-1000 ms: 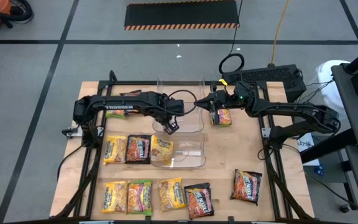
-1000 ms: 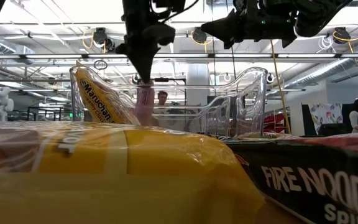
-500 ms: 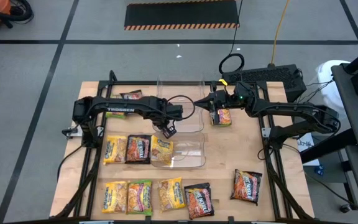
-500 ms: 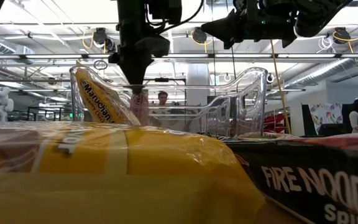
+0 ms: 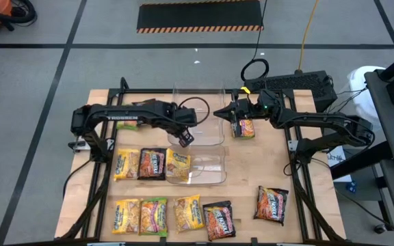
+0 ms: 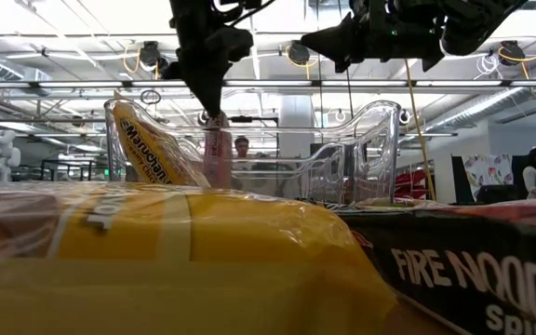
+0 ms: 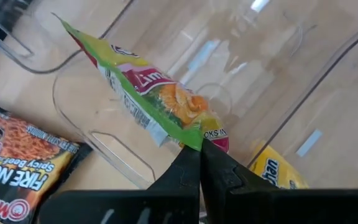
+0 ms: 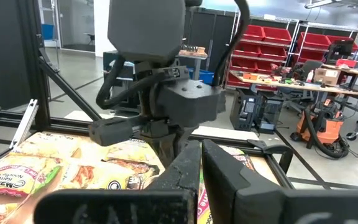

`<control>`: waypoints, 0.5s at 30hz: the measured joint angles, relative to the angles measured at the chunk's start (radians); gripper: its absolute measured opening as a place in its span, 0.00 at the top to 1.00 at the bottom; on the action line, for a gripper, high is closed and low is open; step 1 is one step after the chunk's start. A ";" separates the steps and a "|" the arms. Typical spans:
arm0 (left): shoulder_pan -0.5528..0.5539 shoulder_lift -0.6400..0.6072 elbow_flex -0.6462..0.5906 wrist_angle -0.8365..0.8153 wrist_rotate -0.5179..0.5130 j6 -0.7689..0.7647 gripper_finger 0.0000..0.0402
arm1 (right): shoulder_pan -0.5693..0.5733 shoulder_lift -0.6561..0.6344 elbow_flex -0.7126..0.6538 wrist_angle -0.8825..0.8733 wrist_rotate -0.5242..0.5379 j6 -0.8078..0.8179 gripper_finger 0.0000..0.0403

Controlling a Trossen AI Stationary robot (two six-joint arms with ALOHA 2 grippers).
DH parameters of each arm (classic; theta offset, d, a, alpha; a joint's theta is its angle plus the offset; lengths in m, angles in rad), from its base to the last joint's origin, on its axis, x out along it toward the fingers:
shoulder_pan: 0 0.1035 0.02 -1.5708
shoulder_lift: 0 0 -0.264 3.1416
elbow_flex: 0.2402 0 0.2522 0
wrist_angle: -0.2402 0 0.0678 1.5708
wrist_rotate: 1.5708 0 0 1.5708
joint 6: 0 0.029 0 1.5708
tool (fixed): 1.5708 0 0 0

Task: Sort Maruchan noodles
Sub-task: Put the green noodle pack into the center transparent bin

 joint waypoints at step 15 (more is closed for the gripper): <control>0.008 -0.003 -0.094 0.209 0.054 0.032 1.00 | 0.000 0.000 0.000 0.006 0.000 -0.001 0.97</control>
